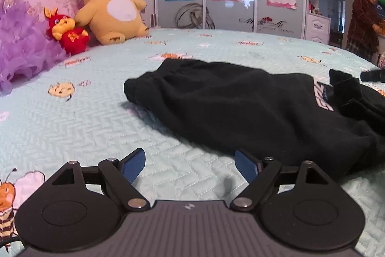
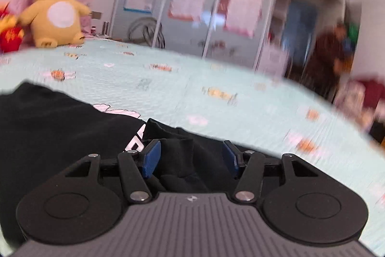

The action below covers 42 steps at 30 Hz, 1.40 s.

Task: Fold clothes
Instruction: 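Lift and fold the held pants leg over the 'SPO' garment with the right gripper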

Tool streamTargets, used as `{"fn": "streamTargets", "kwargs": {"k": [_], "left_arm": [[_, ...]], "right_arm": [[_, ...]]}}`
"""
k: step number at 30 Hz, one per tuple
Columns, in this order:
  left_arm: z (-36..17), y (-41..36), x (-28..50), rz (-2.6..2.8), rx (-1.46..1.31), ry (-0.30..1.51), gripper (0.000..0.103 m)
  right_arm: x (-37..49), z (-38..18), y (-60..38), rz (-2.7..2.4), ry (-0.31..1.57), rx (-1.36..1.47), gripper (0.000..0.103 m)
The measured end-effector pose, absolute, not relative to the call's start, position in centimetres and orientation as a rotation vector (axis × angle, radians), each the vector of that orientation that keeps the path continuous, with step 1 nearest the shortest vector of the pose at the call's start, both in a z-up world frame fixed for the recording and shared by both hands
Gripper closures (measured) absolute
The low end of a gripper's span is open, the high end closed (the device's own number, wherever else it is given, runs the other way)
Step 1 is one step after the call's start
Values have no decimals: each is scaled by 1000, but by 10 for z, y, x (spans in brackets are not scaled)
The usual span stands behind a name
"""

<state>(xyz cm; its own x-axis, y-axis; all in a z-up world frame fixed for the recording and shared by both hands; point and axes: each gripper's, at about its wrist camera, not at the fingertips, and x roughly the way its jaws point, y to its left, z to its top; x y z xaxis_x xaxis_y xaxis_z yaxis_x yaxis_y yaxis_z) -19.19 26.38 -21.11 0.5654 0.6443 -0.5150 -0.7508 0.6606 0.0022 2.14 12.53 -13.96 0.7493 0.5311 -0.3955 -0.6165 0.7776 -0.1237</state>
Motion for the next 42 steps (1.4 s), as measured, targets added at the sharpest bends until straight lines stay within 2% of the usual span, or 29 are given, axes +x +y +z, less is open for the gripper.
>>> {"fn": "streamTargets", "kwargs": {"k": [2, 4, 7, 9, 14, 20, 22, 23, 26, 28, 29, 30, 33, 35, 39, 42], "left_arm": [[-212, 263, -190, 826, -213, 514, 18], [-213, 262, -189, 824, -203, 520, 18], [-215, 263, -188, 823, -207, 531, 18], [-216, 264, -187, 822, -211, 538, 18], [-217, 264, -187, 822, -219, 551, 18], [-218, 265, -187, 818, -227, 556, 18], [-219, 265, -187, 817, -230, 558, 18], [-219, 265, -187, 816, -232, 559, 18], [-219, 266, -187, 814, -237, 562, 18], [-219, 266, -186, 812, -241, 564, 17], [-219, 267, -186, 812, -244, 566, 17], [-219, 267, -186, 811, -245, 567, 17], [-220, 267, -185, 811, -245, 573, 17], [-220, 267, -185, 811, -244, 577, 17], [-220, 267, -184, 812, -242, 579, 17], [-220, 267, -184, 812, -242, 580, 17]], "right_arm": [[40, -140, 129, 631, 401, -170, 44], [58, -147, 131, 592, 466, -47, 37], [89, -170, 127, 678, 669, 223, 37], [83, -176, 125, 788, 785, 268, 38], [8, -156, 108, 990, 694, 141, 35], [6, -142, 107, 855, 574, 59, 35], [6, -139, 120, 861, 531, -17, 27], [3, -140, 129, 866, 499, -93, 19], [-13, -155, 161, 816, 413, -387, 19], [-15, -176, 172, 745, 375, -524, 22], [-10, -185, 173, 709, 384, -552, 31], [1, -189, 172, 690, 415, -528, 54], [39, -187, 164, 670, 510, -375, 70], [53, -167, 159, 643, 478, -277, 74], [74, -131, 150, 598, 381, -84, 74], [80, -134, 152, 584, 369, -53, 72]]}}
